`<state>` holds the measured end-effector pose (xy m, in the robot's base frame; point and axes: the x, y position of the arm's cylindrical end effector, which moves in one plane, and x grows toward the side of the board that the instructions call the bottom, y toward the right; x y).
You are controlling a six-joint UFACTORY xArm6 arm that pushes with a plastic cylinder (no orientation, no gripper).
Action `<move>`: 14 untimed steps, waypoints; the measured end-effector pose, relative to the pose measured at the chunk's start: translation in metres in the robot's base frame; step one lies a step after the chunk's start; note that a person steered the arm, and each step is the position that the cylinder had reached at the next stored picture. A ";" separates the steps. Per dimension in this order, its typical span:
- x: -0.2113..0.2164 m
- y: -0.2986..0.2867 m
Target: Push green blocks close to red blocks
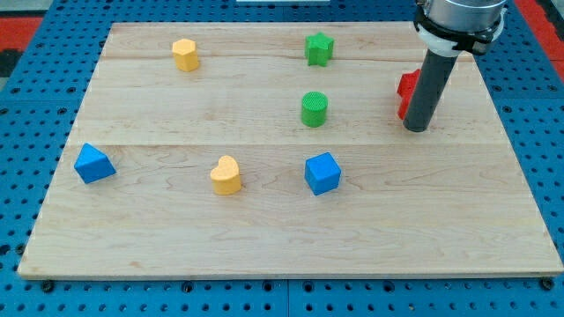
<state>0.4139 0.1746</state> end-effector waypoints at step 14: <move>-0.181 -0.150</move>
<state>0.2334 0.0248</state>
